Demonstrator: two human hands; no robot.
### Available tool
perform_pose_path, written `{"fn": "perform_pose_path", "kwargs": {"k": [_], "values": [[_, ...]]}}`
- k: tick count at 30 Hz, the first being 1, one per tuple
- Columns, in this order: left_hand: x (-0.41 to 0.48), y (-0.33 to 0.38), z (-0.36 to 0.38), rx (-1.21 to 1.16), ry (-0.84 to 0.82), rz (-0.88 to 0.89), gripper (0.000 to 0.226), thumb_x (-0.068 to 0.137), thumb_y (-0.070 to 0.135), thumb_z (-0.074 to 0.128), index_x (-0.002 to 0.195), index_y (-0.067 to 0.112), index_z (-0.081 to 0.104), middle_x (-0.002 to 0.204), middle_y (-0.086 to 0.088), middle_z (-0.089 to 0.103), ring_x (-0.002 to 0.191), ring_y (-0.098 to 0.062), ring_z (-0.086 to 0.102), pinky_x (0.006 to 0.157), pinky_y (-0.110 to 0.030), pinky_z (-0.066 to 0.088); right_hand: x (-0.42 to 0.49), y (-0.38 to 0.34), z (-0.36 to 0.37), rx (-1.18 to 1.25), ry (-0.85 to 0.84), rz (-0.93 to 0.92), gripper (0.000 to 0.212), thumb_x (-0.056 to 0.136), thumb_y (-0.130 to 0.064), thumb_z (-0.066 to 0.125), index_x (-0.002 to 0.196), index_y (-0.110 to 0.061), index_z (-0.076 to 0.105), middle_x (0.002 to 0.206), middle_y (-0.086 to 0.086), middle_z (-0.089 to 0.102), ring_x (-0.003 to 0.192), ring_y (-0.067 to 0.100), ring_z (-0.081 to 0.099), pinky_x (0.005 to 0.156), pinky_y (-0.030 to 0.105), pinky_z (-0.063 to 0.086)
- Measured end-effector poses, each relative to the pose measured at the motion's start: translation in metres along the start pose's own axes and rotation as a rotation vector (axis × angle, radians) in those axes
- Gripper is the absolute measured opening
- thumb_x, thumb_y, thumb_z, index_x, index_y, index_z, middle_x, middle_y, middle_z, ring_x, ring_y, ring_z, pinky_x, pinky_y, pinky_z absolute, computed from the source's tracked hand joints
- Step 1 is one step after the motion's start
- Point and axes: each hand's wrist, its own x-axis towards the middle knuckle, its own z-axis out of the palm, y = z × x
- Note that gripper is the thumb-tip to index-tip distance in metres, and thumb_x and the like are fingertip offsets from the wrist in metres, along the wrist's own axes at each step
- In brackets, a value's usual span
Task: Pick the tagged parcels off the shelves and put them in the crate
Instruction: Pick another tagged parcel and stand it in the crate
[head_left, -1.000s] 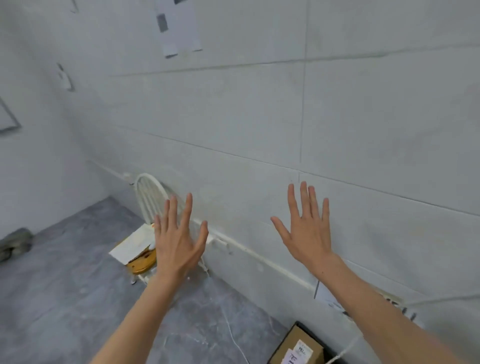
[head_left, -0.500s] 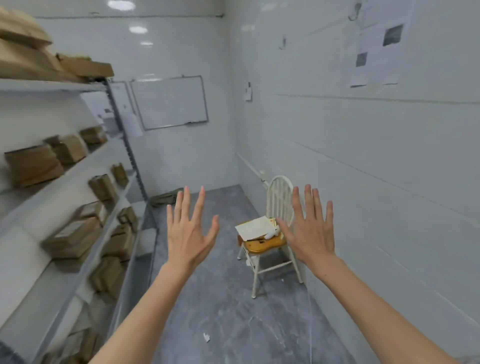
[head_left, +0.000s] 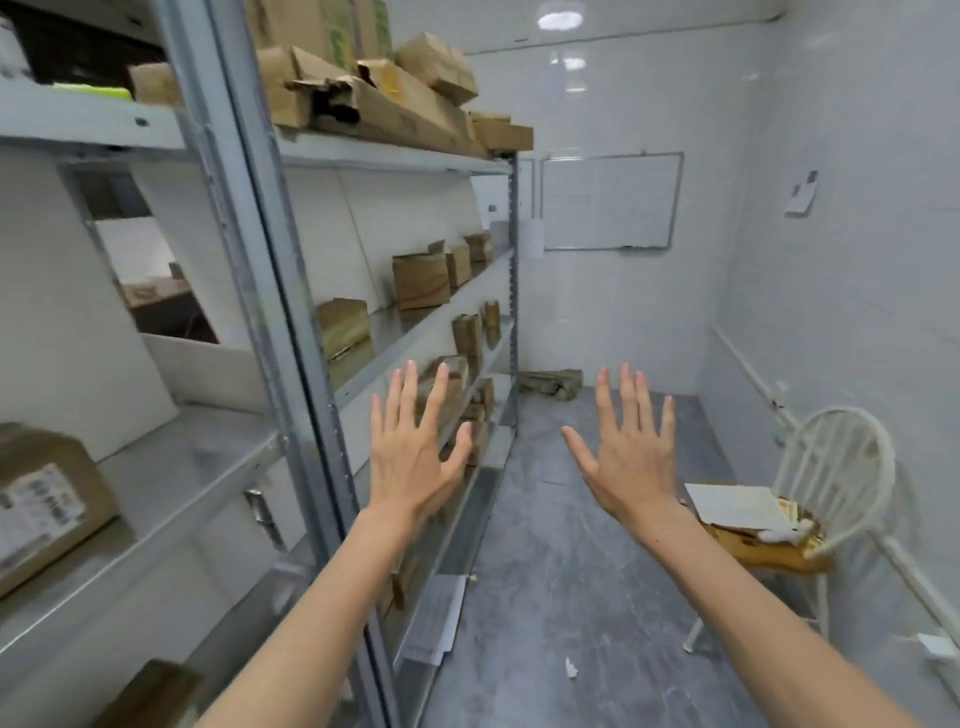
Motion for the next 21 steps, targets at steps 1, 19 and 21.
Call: {"fn": "perform_pose_path", "kwargs": {"k": [1, 19, 21], "values": [[-0.005, -0.014, -0.009, 0.033, 0.012, -0.023, 0.071, 0.096, 0.054, 0.039, 0.159, 0.029, 0.017, 0.166, -0.012, 0.016, 0.154, -0.028, 0.011, 0.122, -0.053, 0.014, 0.003, -0.017, 0.003, 0.013, 0.006, -0.034, 0.081, 0.096, -0.063, 0.023, 0.158, -0.011, 0.019, 0.162, 0.019, 0.023, 0.15, 0.033, 0.021, 0.116, 0.062, 0.021], [-0.151, -0.092, -0.168, 0.524, 0.129, -0.565, 0.074, 0.094, 0.055, 0.038, 0.159, 0.032, 0.012, 0.167, -0.009, 0.008, 0.155, -0.023, 0.004, 0.123, -0.052, 0.01, 0.0, -0.225, 0.016, 0.463, -0.008, -0.665, 0.082, 0.097, -0.064, 0.028, 0.159, -0.013, 0.01, 0.163, 0.019, 0.017, 0.152, 0.033, 0.015, 0.118, 0.061, 0.019], [-0.175, -0.082, -0.186, 0.58, 0.14, -0.634, 0.074, 0.094, 0.057, 0.036, 0.159, 0.032, 0.012, 0.167, -0.009, 0.008, 0.154, -0.024, 0.005, 0.124, -0.052, 0.009, -0.01, -0.236, 0.012, 0.506, -0.026, -0.734, 0.082, 0.097, -0.064, 0.027, 0.159, -0.013, 0.01, 0.163, 0.019, 0.016, 0.152, 0.033, 0.015, 0.118, 0.06, 0.018]]}}
